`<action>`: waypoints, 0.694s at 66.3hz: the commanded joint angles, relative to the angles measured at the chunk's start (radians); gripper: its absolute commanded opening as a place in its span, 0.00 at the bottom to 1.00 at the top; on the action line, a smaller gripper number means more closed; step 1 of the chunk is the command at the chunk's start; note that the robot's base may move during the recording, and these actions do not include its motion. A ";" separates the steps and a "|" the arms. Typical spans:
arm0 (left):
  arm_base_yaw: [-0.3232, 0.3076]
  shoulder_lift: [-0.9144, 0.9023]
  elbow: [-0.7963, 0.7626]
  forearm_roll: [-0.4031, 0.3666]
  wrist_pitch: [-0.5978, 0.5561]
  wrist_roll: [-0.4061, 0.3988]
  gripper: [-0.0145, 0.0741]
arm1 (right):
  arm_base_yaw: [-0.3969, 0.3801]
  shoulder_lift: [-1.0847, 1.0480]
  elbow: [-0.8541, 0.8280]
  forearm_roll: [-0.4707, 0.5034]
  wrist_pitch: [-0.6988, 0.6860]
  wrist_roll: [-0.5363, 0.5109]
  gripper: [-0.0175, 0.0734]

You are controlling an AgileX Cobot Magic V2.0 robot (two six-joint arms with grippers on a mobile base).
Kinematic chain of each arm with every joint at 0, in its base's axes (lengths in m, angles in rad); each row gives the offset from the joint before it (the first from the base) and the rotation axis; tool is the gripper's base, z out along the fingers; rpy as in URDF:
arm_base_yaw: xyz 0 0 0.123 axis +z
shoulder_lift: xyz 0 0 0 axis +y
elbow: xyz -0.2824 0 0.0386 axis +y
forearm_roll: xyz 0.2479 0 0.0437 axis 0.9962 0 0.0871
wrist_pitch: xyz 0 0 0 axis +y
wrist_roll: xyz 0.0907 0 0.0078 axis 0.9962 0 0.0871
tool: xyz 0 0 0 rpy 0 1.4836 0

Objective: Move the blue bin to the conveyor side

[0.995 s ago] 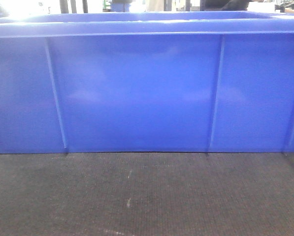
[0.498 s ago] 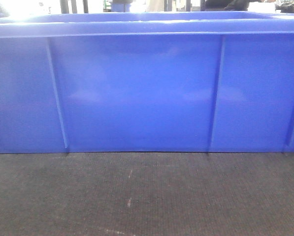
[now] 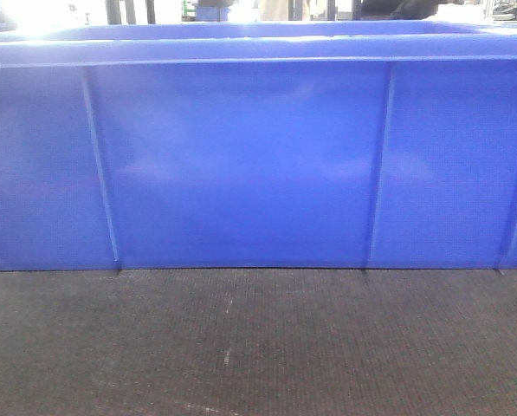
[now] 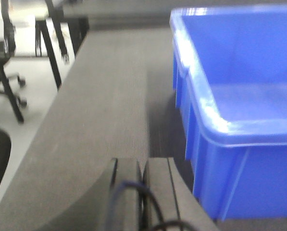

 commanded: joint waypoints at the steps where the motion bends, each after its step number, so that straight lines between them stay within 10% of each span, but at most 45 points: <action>1: 0.003 -0.051 0.010 0.005 -0.044 0.001 0.15 | -0.002 -0.131 0.045 -0.002 -0.054 -0.004 0.10; 46: 0.003 -0.104 0.011 0.012 -0.046 0.001 0.15 | -0.002 -0.369 0.058 -0.002 -0.044 -0.004 0.10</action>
